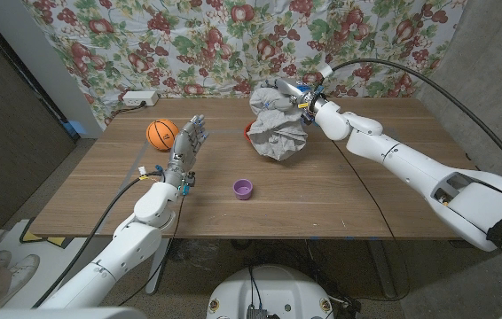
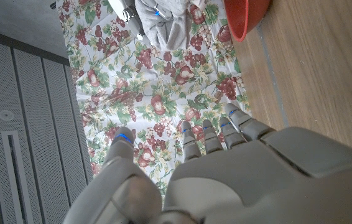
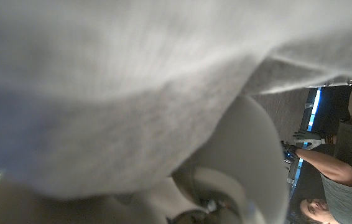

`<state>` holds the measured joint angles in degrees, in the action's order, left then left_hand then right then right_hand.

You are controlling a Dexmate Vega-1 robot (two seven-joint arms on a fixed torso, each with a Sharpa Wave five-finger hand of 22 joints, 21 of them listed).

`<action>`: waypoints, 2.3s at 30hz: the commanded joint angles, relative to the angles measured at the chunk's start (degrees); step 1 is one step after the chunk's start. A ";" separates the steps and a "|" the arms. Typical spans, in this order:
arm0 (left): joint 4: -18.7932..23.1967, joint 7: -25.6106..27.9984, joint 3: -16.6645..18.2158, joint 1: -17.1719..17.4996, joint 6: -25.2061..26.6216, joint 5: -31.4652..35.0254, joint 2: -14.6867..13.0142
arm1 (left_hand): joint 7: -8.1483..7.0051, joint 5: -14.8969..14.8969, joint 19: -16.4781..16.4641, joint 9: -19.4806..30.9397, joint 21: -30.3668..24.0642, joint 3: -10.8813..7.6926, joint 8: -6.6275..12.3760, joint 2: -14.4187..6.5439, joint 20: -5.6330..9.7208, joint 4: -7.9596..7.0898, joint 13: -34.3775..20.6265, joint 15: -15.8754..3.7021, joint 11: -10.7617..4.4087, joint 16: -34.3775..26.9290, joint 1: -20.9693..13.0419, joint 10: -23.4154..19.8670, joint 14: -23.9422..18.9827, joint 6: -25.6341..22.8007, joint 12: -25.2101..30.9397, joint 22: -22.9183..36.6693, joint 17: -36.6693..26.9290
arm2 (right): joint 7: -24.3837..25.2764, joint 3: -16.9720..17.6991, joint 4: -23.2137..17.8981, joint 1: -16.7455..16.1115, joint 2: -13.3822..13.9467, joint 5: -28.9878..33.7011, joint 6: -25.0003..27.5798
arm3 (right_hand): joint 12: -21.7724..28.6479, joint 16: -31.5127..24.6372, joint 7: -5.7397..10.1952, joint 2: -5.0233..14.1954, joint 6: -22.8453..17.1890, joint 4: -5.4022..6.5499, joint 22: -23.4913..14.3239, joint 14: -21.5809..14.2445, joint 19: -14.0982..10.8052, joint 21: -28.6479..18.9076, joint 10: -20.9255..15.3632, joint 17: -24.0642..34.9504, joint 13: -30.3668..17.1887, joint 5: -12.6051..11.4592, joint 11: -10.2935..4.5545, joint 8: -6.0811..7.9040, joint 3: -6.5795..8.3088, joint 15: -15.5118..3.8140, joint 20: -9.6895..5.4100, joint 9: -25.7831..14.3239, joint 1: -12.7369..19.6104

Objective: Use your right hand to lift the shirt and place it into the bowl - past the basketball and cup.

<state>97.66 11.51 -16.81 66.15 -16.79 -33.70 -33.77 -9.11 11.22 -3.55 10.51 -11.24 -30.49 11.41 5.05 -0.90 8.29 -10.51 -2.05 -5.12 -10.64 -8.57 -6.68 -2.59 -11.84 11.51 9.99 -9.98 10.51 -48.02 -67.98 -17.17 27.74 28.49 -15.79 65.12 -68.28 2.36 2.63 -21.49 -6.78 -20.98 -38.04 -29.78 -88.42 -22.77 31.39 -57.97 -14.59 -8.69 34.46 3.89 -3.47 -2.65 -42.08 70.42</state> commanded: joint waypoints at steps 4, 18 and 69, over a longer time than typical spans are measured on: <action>1.33 1.35 0.81 1.35 0.48 0.22 -0.35 | -0.20 -0.10 -0.28 0.27 -0.02 -0.45 -0.21 -0.38 0.10 -0.11 -0.19 -0.31 0.02 -0.10 -0.03 -0.08 -0.08 -0.34 -0.11 0.21 -0.26 | 1.45 -2.75 6.53 3.62 -3.10 -0.15 -2.22 | 0.31 -0.44 -0.21 6.15 -0.40 -0.21 0.24 0.03 0.02 -0.70 -0.44 -0.14 -0.07 0.15 -0.17 -0.14 0.24 -9.43 -9.32 -0.34 5.69; 1.93 1.80 1.26 2.39 0.52 0.14 -0.46 | -0.22 -0.10 -0.30 0.27 -0.02 -0.46 -0.18 -0.39 0.14 -0.11 -0.19 -0.37 0.27 -0.08 -0.03 -0.06 -0.04 -0.42 -0.12 0.21 -0.26 | 2.44 -4.51 10.35 5.29 -4.74 -0.69 -3.11 | 0.57 -0.93 -0.24 6.04 -0.36 -0.43 0.49 0.08 -0.11 -1.19 -0.20 -0.52 -0.32 0.25 -0.12 -0.19 0.37 -9.43 -9.36 -0.39 5.98; 4.42 4.47 1.76 4.08 1.82 1.49 -0.22 | -0.17 -0.08 -0.28 0.27 -0.02 -0.51 -0.10 -0.37 0.48 -0.04 -0.19 -0.23 0.10 -0.09 -0.11 -0.09 -0.01 -0.77 -0.10 0.21 -0.25 | 7.36 -10.66 27.50 11.90 -11.15 -2.58 -7.33 | -0.16 -1.30 0.00 6.48 0.78 0.29 1.72 2.48 2.46 -0.51 1.61 -2.71 0.98 0.29 0.14 -1.17 0.43 -9.47 -9.01 0.02 4.82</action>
<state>102.09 15.83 -15.13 70.44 -15.37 -32.18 -34.06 -9.33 11.22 -3.55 10.51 -11.24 -30.49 11.41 5.05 -0.90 8.30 -10.51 -2.05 -5.12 -10.64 -8.57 -6.68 -2.59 -12.07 11.51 9.99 -9.98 16.51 -56.94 -44.71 -6.89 18.21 26.14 -22.42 65.40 -70.10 2.36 2.93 -21.07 -6.78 -19.36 -35.99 -27.67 -88.96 -21.84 28.78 -57.09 -14.59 -8.59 33.61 4.34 -3.27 -2.71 -42.16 70.13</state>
